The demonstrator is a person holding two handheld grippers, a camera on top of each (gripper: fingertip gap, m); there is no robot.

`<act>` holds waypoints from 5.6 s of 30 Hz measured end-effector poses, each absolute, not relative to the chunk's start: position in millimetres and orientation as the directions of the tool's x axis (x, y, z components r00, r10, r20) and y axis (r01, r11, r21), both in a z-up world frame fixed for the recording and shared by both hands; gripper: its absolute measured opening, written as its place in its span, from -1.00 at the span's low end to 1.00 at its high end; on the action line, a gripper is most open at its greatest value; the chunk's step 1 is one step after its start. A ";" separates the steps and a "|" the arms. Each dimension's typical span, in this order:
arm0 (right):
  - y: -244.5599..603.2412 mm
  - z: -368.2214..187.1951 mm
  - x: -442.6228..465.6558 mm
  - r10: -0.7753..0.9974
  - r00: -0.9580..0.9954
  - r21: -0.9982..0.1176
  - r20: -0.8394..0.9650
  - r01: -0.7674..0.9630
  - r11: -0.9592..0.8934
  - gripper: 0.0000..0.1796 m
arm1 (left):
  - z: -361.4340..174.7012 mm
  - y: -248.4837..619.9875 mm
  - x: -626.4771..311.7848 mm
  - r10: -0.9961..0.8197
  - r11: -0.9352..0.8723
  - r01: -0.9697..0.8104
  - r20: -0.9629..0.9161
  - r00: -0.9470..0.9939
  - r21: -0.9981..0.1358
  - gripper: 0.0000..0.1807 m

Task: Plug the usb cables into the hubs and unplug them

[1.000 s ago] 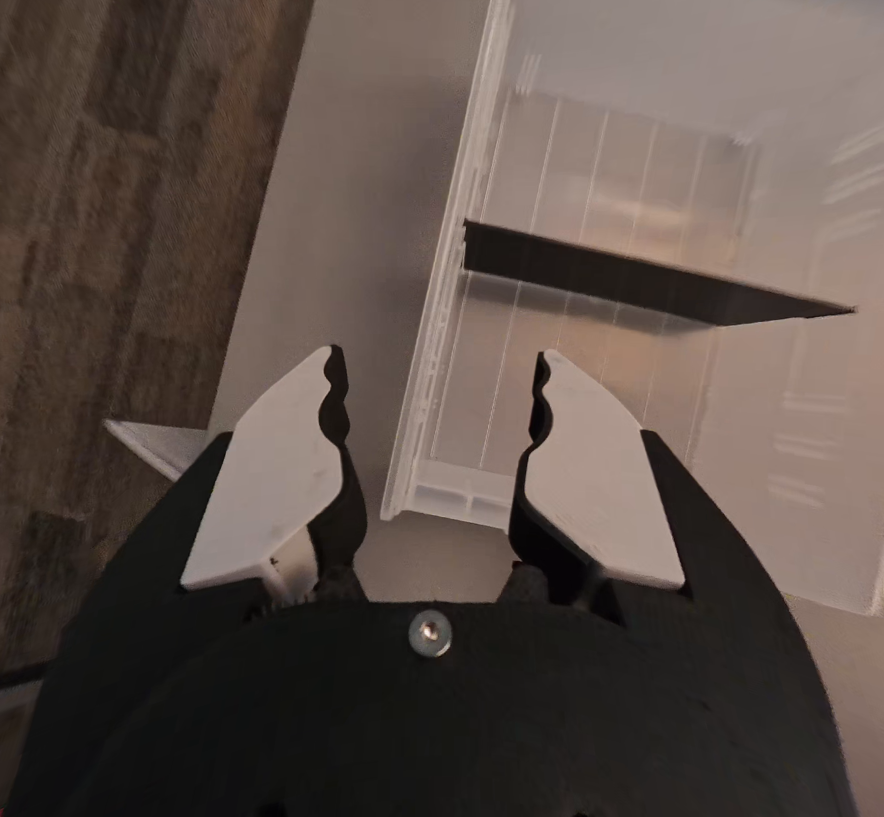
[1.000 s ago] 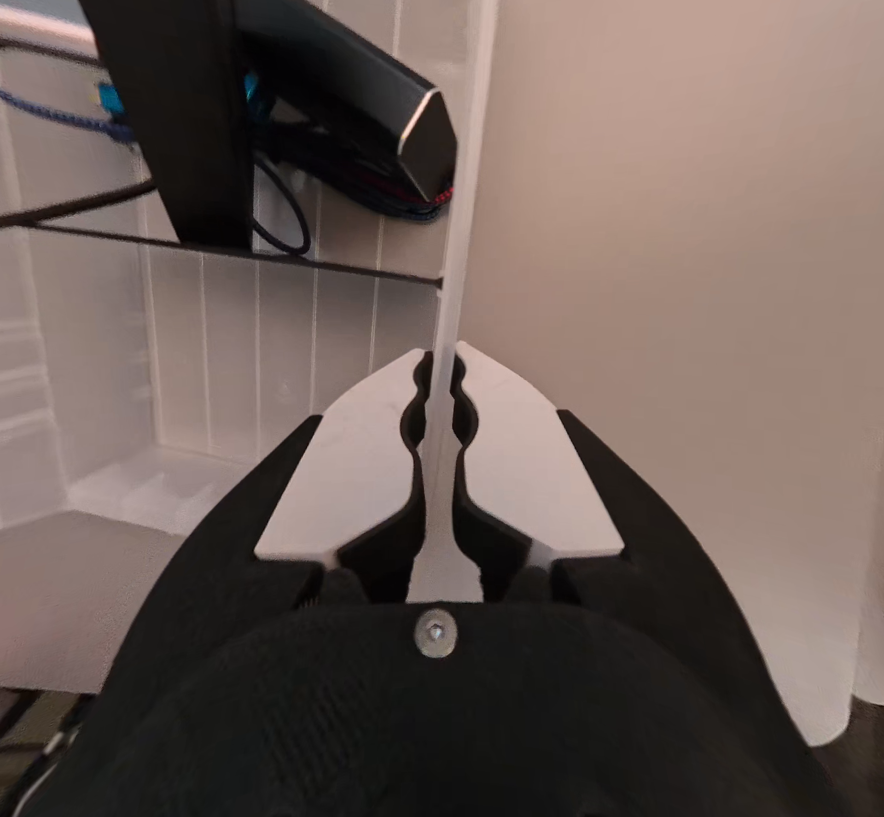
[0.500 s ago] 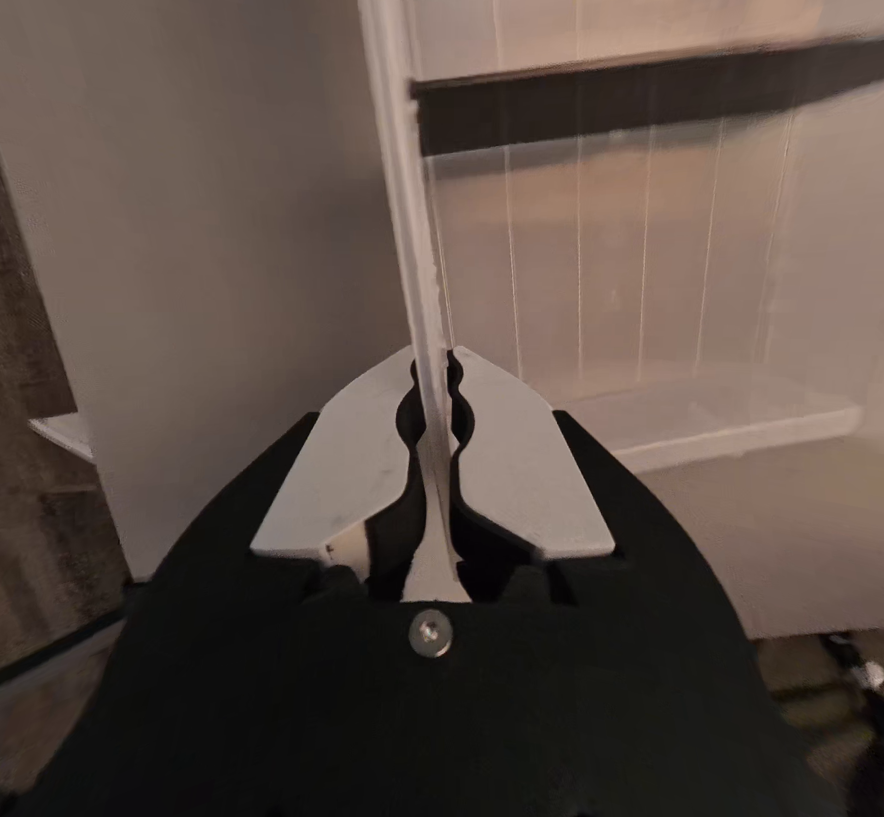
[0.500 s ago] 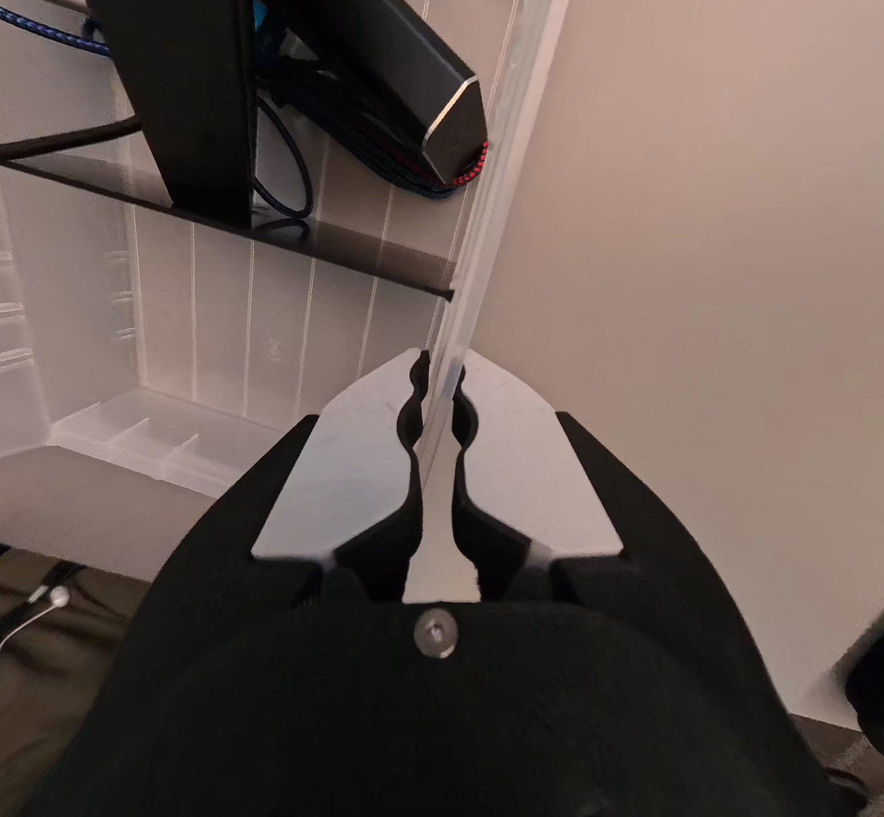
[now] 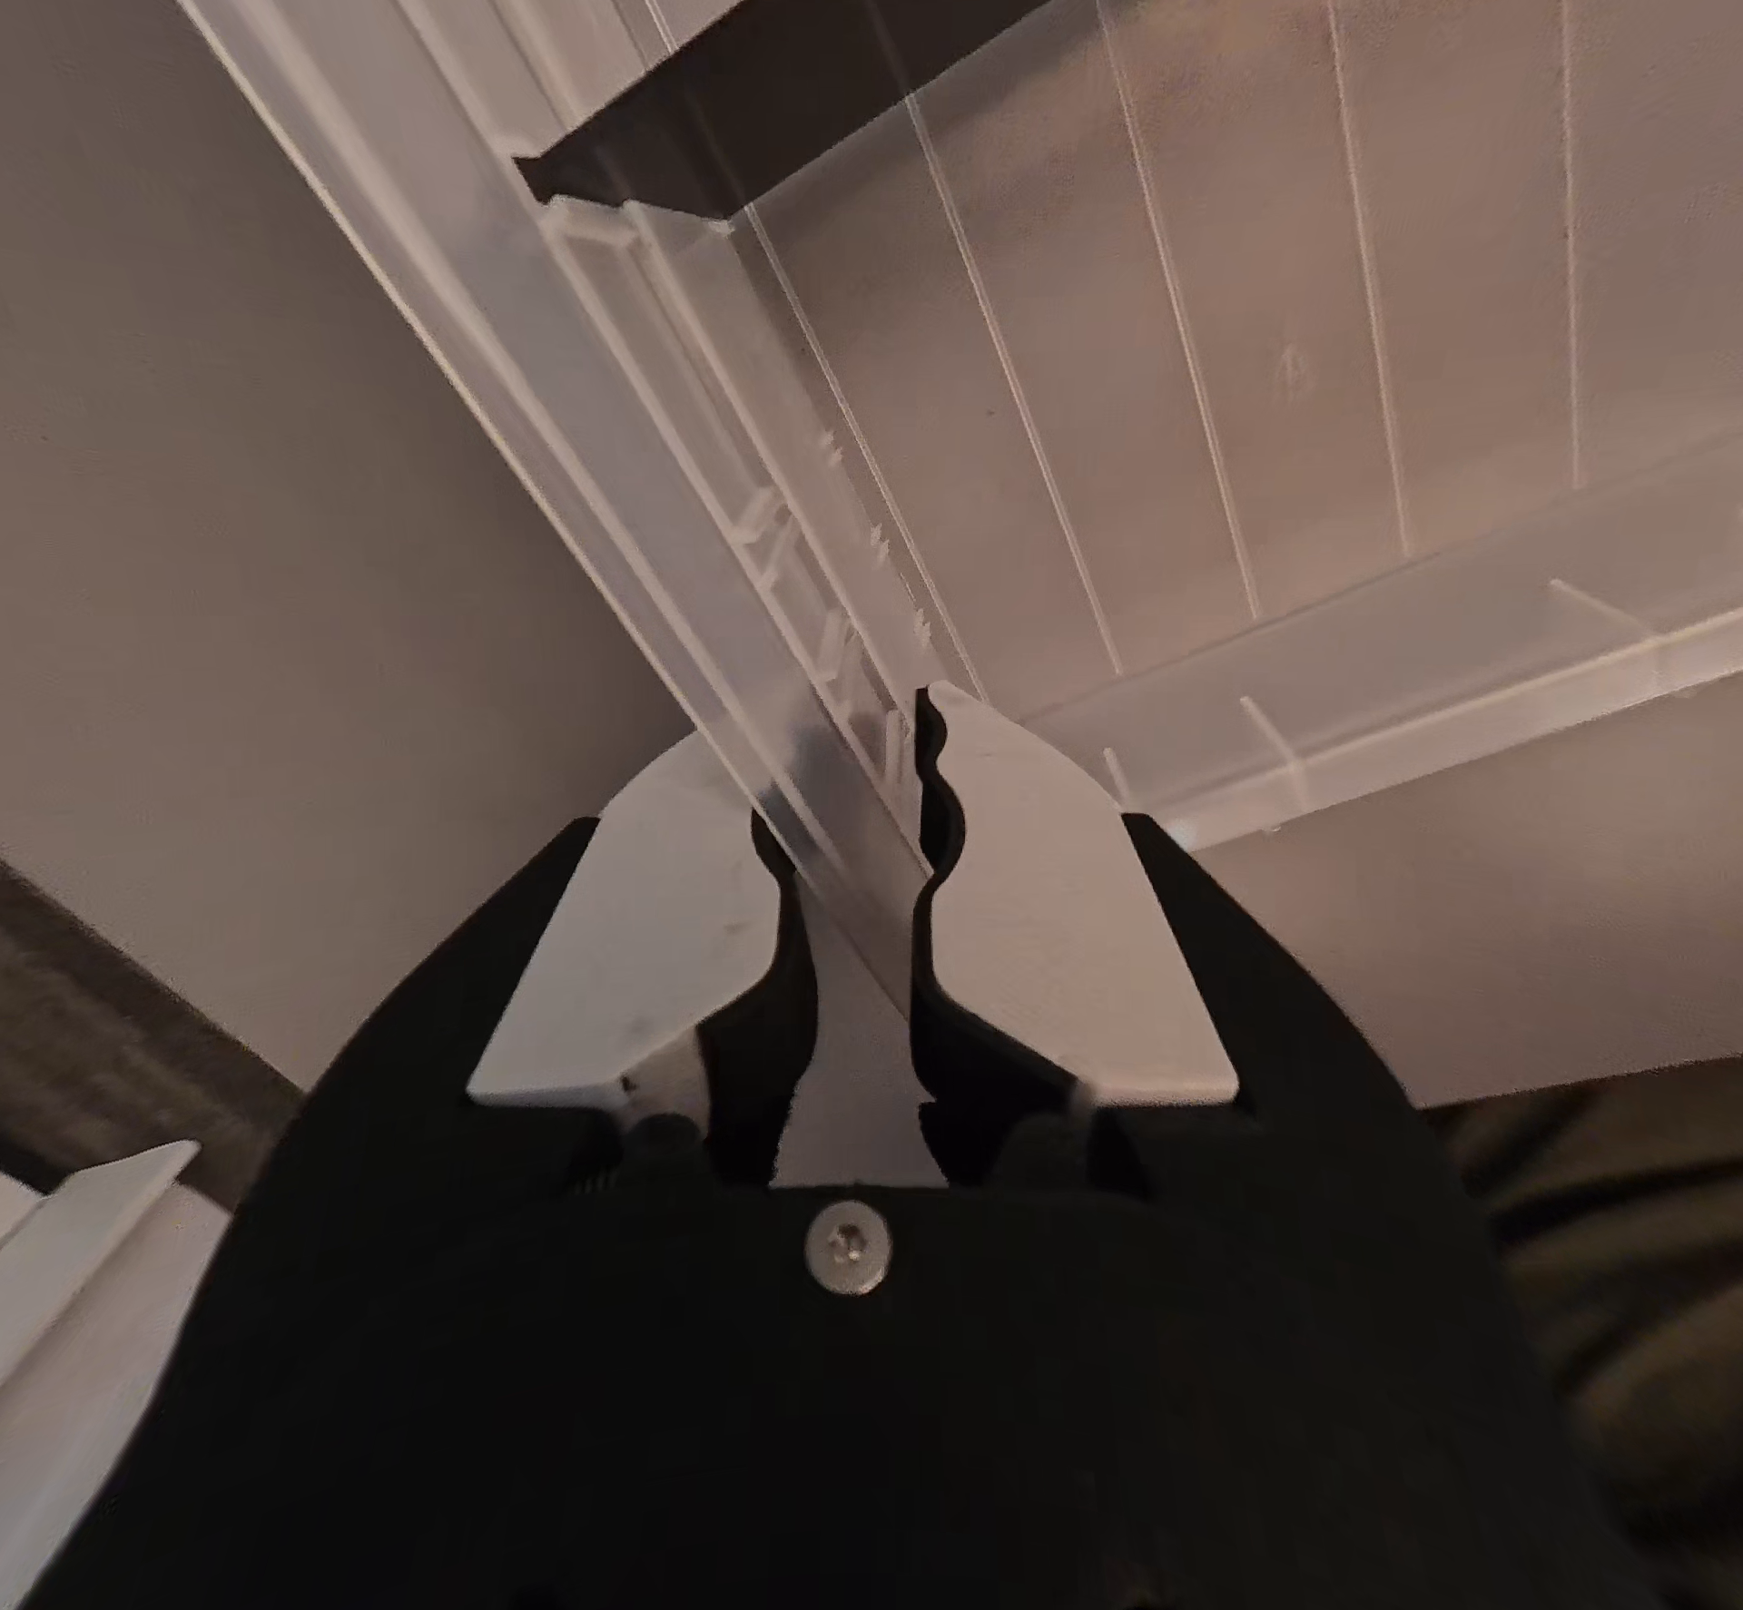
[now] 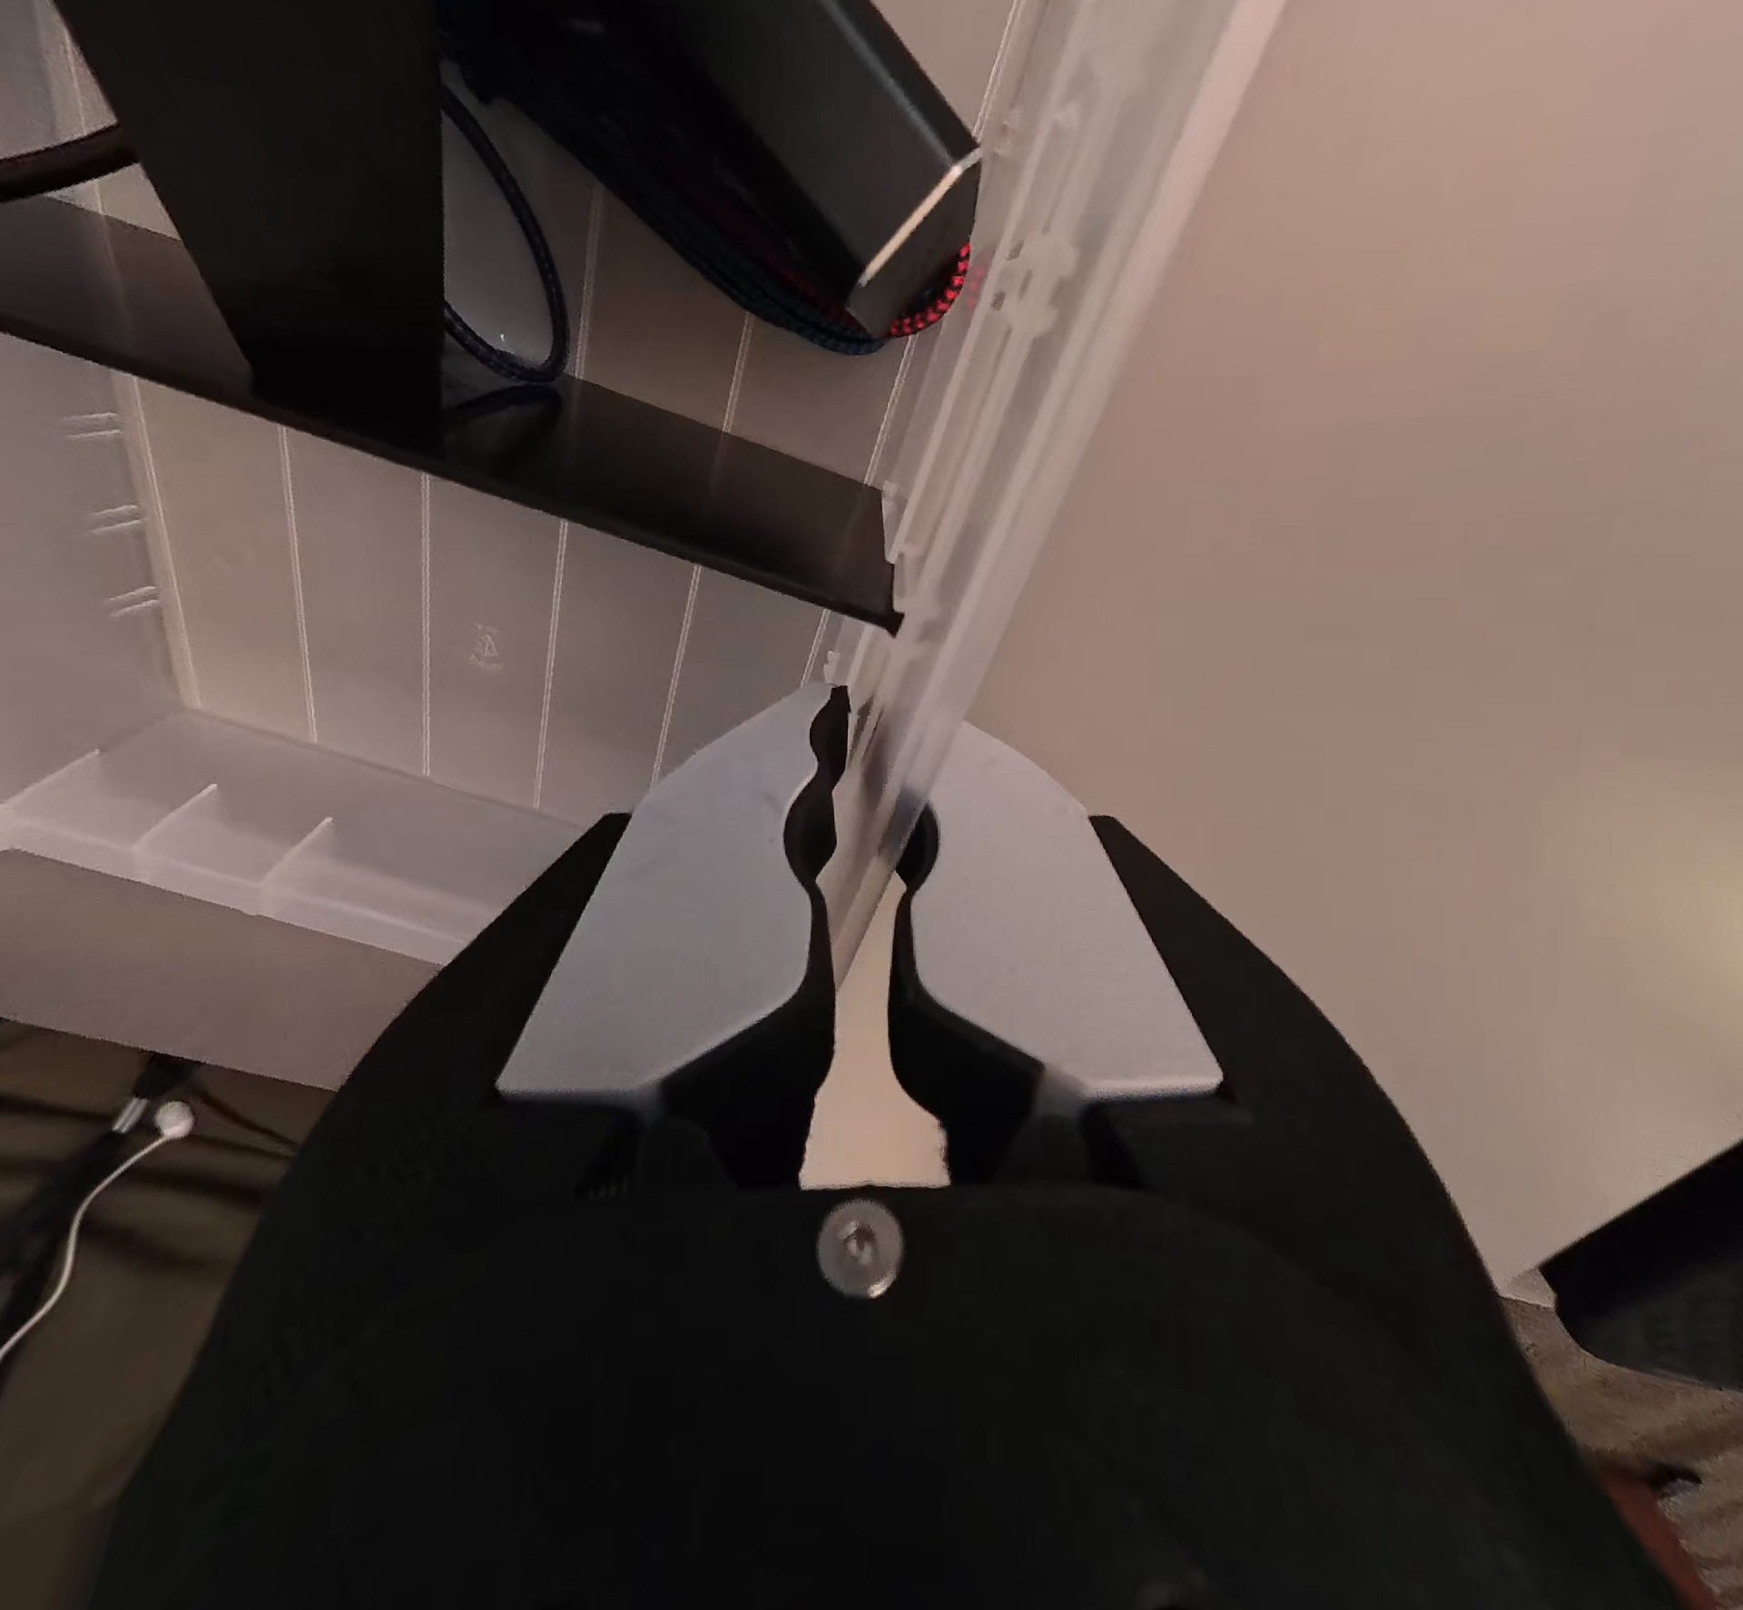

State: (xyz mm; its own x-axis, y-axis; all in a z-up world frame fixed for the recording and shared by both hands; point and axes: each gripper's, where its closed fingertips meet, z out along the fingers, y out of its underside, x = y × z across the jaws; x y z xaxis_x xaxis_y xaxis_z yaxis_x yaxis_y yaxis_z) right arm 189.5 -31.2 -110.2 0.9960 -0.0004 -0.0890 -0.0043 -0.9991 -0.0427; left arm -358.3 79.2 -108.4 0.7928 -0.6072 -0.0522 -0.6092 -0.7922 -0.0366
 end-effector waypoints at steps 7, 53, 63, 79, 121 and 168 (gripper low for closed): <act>-9.9 -113.1 148.7 0.060 0.995 -0.046 -0.077 0.056 -0.997 -0.89 | -108.9 48.0 -329.8 -0.698 -0.714 -0.700 0.072 0.713 0.015 -0.68; 65.9 -139.1 -146.9 0.202 0.944 0.044 -0.261 0.220 -0.974 -0.81 | -4.9 69.9 -338.0 -0.702 -0.618 -0.546 0.085 0.707 -0.566 -0.67; 59.9 -108.9 -152.4 0.297 0.914 0.157 -0.278 0.348 -0.924 -0.95 | 96.0 104.5 -373.4 -0.491 -0.432 -0.088 0.153 0.858 -0.898 -0.63; 1.1 77.8 126.9 0.057 0.984 -0.071 -0.167 0.046 -0.996 -0.96 | 137.7 56.5 -248.3 -0.832 -0.452 0.023 0.431 0.348 -0.892 -0.27; -143.0 -81.8 362.6 -0.369 0.929 0.119 0.040 -0.371 -0.921 -0.95 | -82.5 119.6 -221.5 -0.738 -0.671 -0.643 0.250 0.627 -0.369 -0.93; -147.0 -144.1 426.7 -0.172 0.985 0.082 -0.010 -0.170 -0.982 -0.81 | -77.6 160.5 -483.3 -0.059 -0.850 0.161 0.394 0.917 -0.501 -0.90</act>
State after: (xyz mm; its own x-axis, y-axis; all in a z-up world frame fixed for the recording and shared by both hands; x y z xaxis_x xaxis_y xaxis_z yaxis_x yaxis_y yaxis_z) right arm 426.7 -147.0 -144.1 0.9851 -0.1717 -0.0102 -0.1703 -0.9820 0.0821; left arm -483.3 160.5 -77.6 0.9170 -0.0592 0.3945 0.1606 -0.8503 -0.5011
